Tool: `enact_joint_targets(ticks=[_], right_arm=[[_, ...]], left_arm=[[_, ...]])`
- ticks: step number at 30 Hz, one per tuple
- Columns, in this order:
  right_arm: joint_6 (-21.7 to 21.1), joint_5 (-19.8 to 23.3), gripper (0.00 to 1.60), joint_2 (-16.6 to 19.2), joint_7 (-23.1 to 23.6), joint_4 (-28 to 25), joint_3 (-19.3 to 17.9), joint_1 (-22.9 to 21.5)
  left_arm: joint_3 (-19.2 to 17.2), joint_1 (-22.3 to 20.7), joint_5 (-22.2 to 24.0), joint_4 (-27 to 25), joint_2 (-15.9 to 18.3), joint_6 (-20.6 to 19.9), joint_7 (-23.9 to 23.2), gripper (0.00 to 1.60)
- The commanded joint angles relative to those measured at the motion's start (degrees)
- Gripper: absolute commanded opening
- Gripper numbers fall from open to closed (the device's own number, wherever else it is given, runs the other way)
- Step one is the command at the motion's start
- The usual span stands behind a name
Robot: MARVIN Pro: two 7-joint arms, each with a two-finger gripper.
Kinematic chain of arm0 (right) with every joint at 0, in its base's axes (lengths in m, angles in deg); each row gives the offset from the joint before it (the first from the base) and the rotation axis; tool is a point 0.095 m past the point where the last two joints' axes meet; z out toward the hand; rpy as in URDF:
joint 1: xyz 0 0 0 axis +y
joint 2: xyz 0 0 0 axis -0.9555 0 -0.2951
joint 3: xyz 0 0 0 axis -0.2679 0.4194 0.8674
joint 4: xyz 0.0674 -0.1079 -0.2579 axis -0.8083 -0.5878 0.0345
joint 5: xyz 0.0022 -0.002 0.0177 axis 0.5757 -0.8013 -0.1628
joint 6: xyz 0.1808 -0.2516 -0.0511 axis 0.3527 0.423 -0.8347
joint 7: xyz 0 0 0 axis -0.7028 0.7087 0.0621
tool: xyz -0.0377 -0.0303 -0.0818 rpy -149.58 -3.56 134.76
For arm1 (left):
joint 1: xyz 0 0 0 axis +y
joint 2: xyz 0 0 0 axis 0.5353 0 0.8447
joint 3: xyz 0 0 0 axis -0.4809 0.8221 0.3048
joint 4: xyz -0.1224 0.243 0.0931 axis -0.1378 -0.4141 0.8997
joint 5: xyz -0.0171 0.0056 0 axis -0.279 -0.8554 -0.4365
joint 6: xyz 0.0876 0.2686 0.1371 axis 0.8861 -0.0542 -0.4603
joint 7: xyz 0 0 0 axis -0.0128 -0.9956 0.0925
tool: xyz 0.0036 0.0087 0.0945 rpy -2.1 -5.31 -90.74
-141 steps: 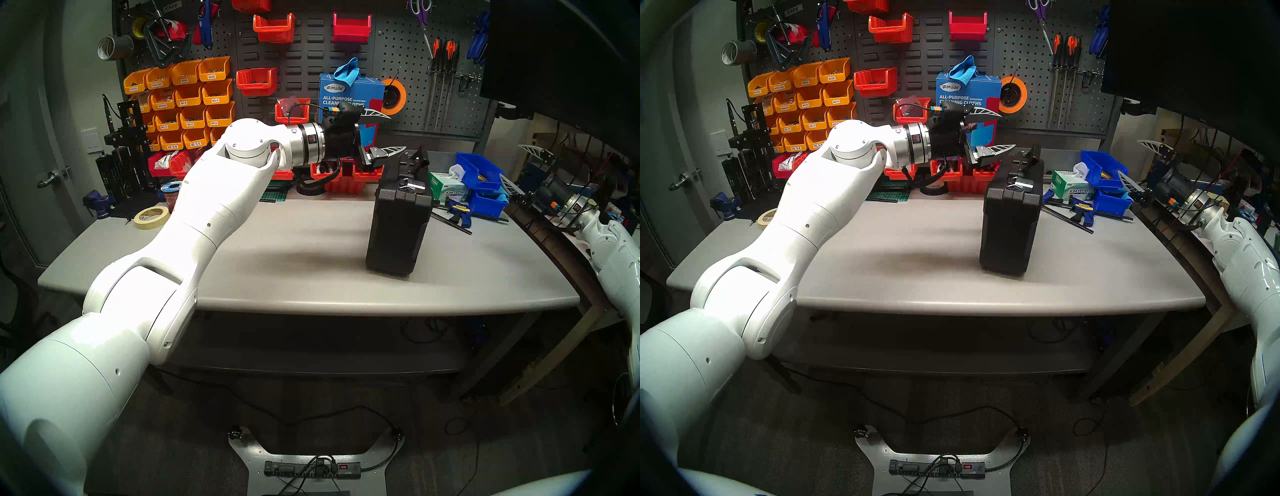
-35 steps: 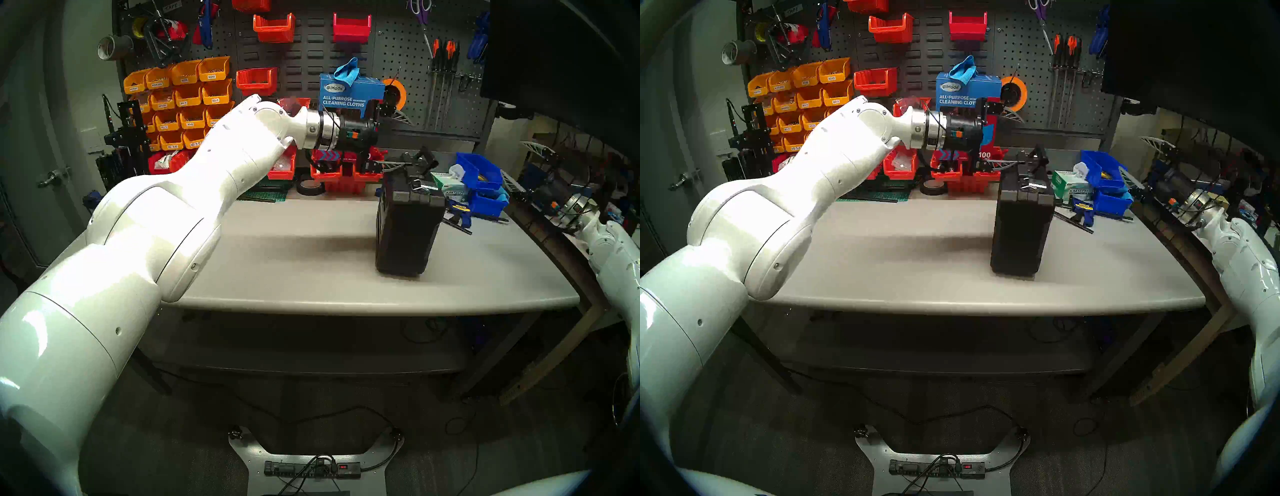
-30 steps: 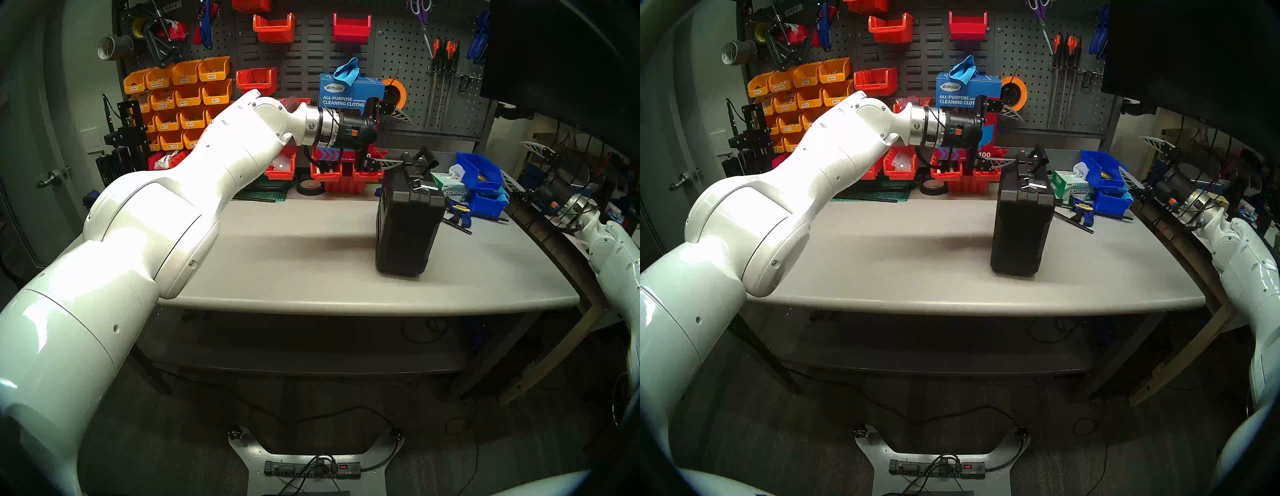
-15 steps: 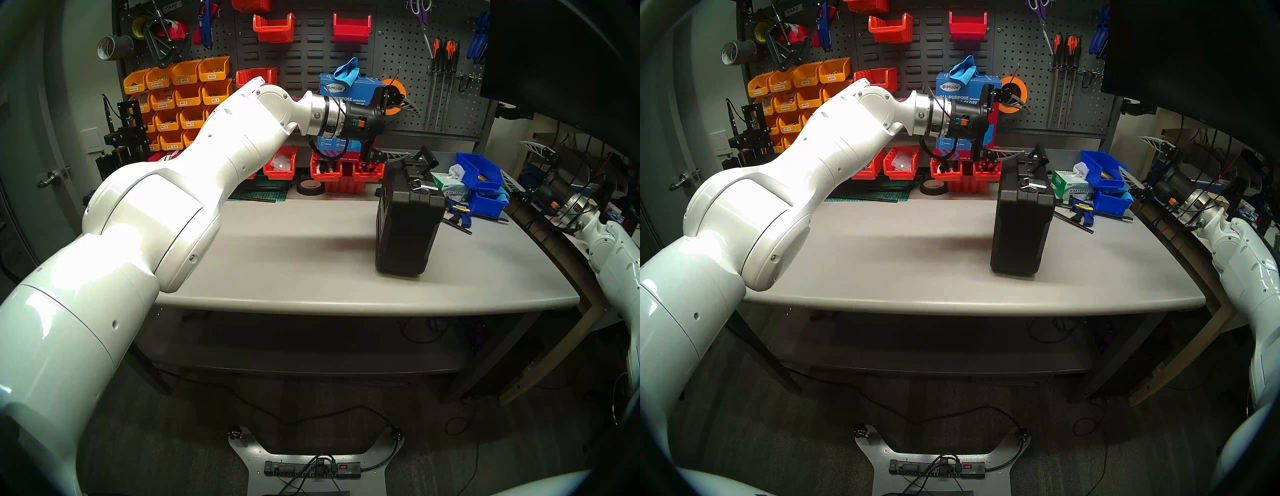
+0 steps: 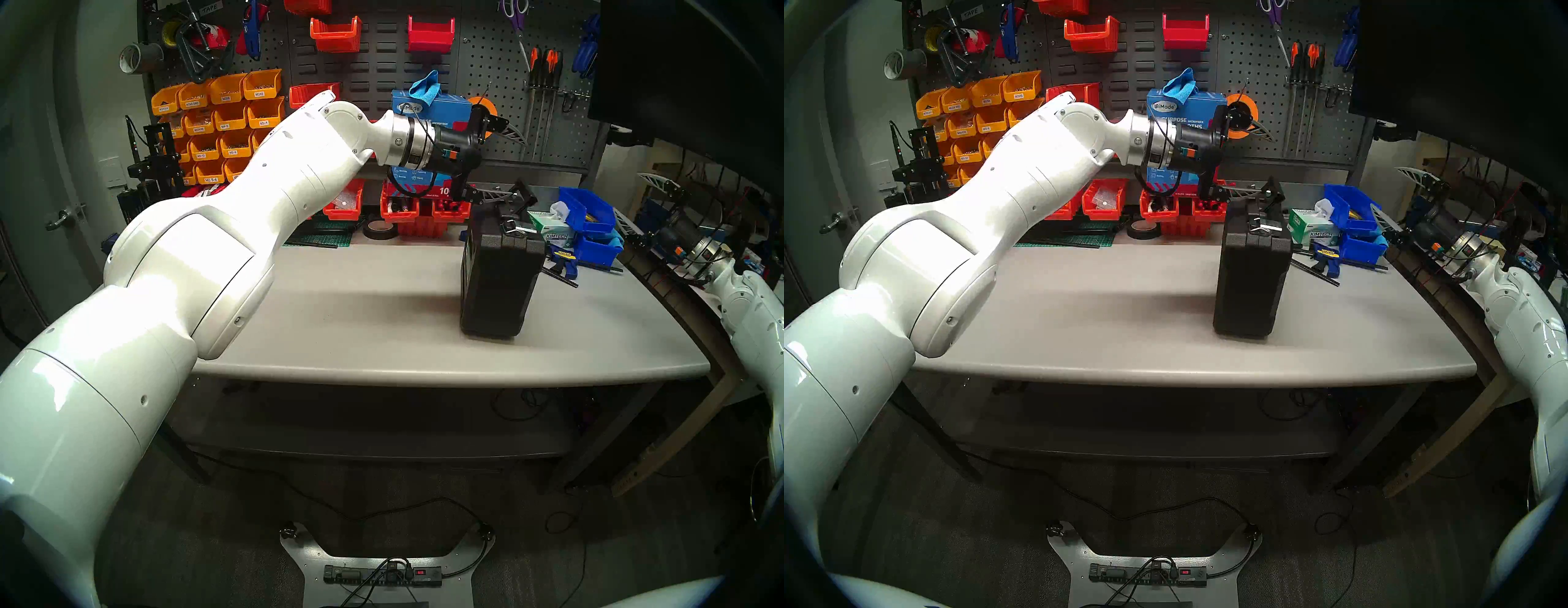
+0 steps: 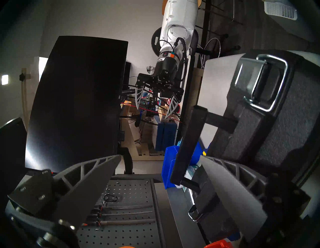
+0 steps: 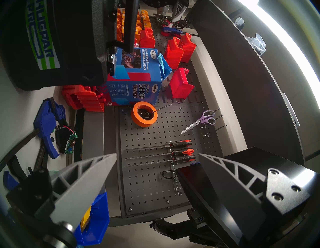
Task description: Open the tool box
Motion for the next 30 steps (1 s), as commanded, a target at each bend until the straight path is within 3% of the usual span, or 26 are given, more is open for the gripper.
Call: enact_joint_targets(ticks=[1,30], right_arm=[[-0.1,0.1,1.6,0.5,-0.5,-0.2,-0.5,-0.4],[-0.1,0.1,1.6,0.5,-0.4,-0.2,-0.4,-0.4]], left_arm=[[0.9,-1.2,0.6,-1.1,-0.6,-0.1,-0.4,1.6],[8.1,-2.4,0.5,-0.9,0.5,-0.1,-2.8,1.6]])
